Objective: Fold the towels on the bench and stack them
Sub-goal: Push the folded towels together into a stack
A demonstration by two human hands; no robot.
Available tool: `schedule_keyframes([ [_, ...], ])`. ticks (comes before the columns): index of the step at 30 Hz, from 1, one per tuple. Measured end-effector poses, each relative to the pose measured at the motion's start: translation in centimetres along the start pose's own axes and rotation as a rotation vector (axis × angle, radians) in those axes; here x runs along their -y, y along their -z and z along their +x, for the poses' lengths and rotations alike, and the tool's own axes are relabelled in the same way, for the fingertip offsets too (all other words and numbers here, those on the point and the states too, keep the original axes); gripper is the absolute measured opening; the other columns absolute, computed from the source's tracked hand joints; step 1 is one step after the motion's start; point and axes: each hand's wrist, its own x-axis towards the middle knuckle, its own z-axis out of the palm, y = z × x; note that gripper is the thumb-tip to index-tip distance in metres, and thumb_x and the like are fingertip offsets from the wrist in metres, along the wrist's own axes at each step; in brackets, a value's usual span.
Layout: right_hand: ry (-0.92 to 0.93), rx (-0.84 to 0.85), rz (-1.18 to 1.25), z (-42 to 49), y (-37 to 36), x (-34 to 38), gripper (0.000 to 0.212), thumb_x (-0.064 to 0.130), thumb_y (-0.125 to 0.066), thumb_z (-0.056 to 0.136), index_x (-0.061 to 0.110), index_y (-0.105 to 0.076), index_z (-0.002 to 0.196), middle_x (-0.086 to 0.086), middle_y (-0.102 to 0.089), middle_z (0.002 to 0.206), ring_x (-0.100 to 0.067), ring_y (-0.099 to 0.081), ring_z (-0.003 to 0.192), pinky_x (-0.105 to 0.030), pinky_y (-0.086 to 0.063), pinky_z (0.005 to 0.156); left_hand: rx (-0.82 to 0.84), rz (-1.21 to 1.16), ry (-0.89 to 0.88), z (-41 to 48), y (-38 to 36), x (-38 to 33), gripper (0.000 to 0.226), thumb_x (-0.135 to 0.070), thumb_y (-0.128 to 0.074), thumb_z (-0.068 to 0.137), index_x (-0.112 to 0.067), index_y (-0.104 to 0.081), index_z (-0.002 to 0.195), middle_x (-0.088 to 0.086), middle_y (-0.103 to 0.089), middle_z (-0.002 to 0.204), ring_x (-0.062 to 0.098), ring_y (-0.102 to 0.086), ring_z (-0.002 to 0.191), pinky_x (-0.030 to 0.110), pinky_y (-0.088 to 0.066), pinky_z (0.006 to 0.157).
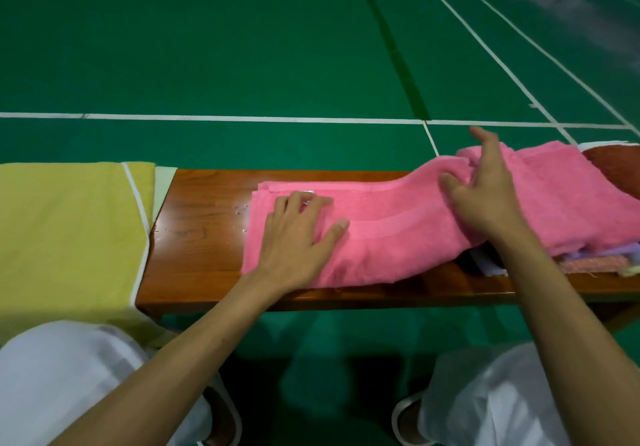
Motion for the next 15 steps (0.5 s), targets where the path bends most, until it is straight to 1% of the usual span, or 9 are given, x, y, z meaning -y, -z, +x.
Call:
schedule_keyframes([
  [2, 0.045, -0.024, -0.072, 0.0, 0.1, 0.9, 0.080, 0.007, -0.063, 0.096, 0.029, -0.020, 0.160, -0.011, -0.056, 0.135, -0.027, -0.060, 0.108, -0.032, -0.044, 0.098, 0.002, -0.364, 0.129, 0.8, 1.4, -0.2, 0.041, -0.047, -0.045, 0.106, -0.018, -0.061, 0.129, 0.001, -0.058, 0.131, 0.004, -0.059, 0.098, 0.025, -0.053, 0.086],
  [4, 0.086, -0.033, -0.115, 0.2, -0.4, 1.6, 0.085, 0.006, -0.062, 0.093, 0.030, -0.017, 0.162, -0.021, -0.065, 0.113, -0.035, -0.063, 0.092, -0.041, -0.051, 0.091, 0.081, -0.810, 0.355, 1.5, 3.1, 0.5, 0.033, -0.033, -0.043, 0.110, -0.012, -0.060, 0.129, 0.014, -0.068, 0.122, 0.012, -0.068, 0.078, 0.021, -0.054, 0.060],
  [5, 0.089, -0.032, -0.123, 0.3, -1.0, 1.9, 0.087, 0.006, -0.061, 0.091, 0.030, -0.017, 0.162, -0.022, -0.065, 0.104, -0.037, -0.062, 0.089, -0.044, -0.053, 0.089, 0.137, -0.968, 0.445, 1.7, 3.8, 1.1, 0.038, -0.035, -0.039, 0.111, -0.010, -0.057, 0.133, 0.019, -0.071, 0.119, 0.021, -0.070, 0.079, 0.025, -0.056, 0.058],
  [7, 0.122, -0.021, -0.130, 0.4, -2.5, 2.9, 0.088, 0.008, -0.060, 0.088, 0.030, -0.017, 0.162, -0.018, -0.065, 0.100, -0.035, -0.061, 0.086, -0.041, -0.052, 0.085, 0.260, -1.134, 0.543, 1.5, 5.0, 2.4, 0.050, -0.045, -0.029, 0.111, -0.011, -0.054, 0.138, 0.022, -0.073, 0.118, 0.034, -0.073, 0.094, 0.033, -0.062, 0.068],
  [9, 0.173, 0.025, -0.109, -0.1, -4.6, 4.4, 0.086, 0.015, -0.059, 0.089, 0.031, -0.015, 0.161, -0.016, -0.068, 0.107, -0.033, -0.064, 0.092, -0.038, -0.053, 0.087, 0.327, -1.169, 0.584, 1.2, 5.2, 3.3, 0.058, -0.055, -0.023, 0.109, -0.016, -0.054, 0.138, 0.021, -0.073, 0.120, 0.036, -0.073, 0.106, 0.033, -0.064, 0.073],
  [10, 0.192, 0.085, -0.069, -0.7, -5.9, 5.4, 0.084, 0.020, -0.061, 0.094, 0.033, -0.012, 0.162, -0.015, -0.069, 0.117, -0.029, -0.067, 0.095, -0.034, -0.054, 0.085, 0.331, -1.174, 0.605, 1.2, 5.1, 3.4, 0.060, -0.059, -0.023, 0.107, -0.018, -0.054, 0.138, 0.020, -0.073, 0.120, 0.035, -0.073, 0.107, 0.032, -0.064, 0.073],
  [12, 0.224, 0.327, 0.031, -2.2, -8.6, 7.2, 0.091, 0.029, -0.065, 0.099, 0.040, 0.000, 0.162, -0.003, -0.061, 0.142, -0.012, -0.068, 0.083, -0.018, -0.051, 0.071, 0.298, -1.178, 0.632, 1.3, 4.8, 3.4, 0.064, -0.064, -0.025, 0.105, -0.019, -0.055, 0.137, 0.015, -0.076, 0.112, 0.030, -0.076, 0.098, 0.031, -0.063, 0.069],
  [13, 0.259, 0.446, 0.085, -2.8, -9.9, 7.5, 0.098, 0.031, -0.067, 0.098, 0.044, 0.006, 0.161, 0.001, -0.054, 0.150, -0.008, -0.065, 0.073, -0.018, -0.050, 0.070, 0.261, -1.192, 0.645, 1.4, 4.6, 3.3, 0.066, -0.066, -0.028, 0.103, -0.017, -0.057, 0.137, 0.012, -0.077, 0.106, 0.028, -0.076, 0.092, 0.032, -0.062, 0.069],
  [15, 0.297, 0.529, 0.158, -3.7, -11.8, 7.5, 0.101, 0.034, -0.069, 0.094, 0.049, 0.007, 0.159, -0.002, -0.048, 0.156, -0.013, -0.067, 0.071, -0.037, -0.059, 0.076, 0.195, -1.219, 0.659, 1.5, 4.3, 3.4, 0.065, -0.064, -0.037, 0.102, -0.014, -0.062, 0.135, 0.011, -0.076, 0.108, 0.028, -0.075, 0.096, 0.037, -0.060, 0.080],
])
